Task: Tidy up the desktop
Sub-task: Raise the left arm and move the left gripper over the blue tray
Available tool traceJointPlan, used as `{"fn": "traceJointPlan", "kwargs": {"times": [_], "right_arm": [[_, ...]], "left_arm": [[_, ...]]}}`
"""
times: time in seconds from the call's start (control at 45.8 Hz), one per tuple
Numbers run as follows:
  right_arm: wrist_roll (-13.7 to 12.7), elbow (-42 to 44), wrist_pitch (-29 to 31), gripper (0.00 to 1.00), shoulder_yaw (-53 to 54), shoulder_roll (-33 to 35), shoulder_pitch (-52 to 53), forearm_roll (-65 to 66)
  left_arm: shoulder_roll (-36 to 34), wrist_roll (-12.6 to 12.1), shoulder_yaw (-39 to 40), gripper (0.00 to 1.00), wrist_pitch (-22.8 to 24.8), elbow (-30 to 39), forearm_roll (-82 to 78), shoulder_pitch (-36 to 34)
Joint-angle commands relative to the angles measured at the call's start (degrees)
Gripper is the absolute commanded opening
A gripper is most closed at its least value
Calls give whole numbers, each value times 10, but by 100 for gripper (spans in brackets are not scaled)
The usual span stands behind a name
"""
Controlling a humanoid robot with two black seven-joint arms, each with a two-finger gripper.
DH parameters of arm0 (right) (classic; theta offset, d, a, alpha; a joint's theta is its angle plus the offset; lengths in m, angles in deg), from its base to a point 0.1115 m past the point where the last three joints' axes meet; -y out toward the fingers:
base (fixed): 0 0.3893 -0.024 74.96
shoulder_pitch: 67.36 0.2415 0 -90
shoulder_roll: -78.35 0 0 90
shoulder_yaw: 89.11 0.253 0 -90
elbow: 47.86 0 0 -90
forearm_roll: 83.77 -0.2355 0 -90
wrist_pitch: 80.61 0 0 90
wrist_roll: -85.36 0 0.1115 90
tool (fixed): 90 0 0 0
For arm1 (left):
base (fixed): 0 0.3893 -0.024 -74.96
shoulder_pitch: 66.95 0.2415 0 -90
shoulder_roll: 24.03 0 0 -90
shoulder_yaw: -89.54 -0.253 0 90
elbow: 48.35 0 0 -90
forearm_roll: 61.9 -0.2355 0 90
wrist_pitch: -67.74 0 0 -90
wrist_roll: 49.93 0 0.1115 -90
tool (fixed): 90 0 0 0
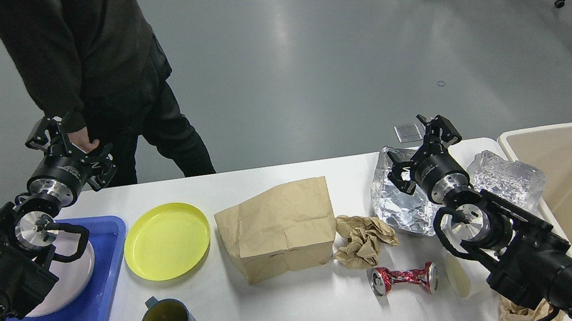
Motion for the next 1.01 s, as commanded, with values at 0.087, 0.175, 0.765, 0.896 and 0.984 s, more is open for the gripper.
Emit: {"fn": "traceJointPlan", "kwargs": {"times": [0.087,0.175,0.765,0.896,0.984], "right_arm": [[0,0,1,100,0,0,0,0],[0,0,1,100,0,0,0,0],[0,0,0,100,0,0,0,0],[0,0,0,100,0,0,0,0],[0,0,1,100,0,0,0,0]], "left_arm": [[-1,34,1,97,3,0,1,0],[0,29,-4,97,-3,-2,1,-7],[-51,26,-233,97,-35,-16,-6,-70],[-70,24,-330,97,-32,-14,-7,-93],[-78,24,-368,97,-30,-13,-8,-109]]}}
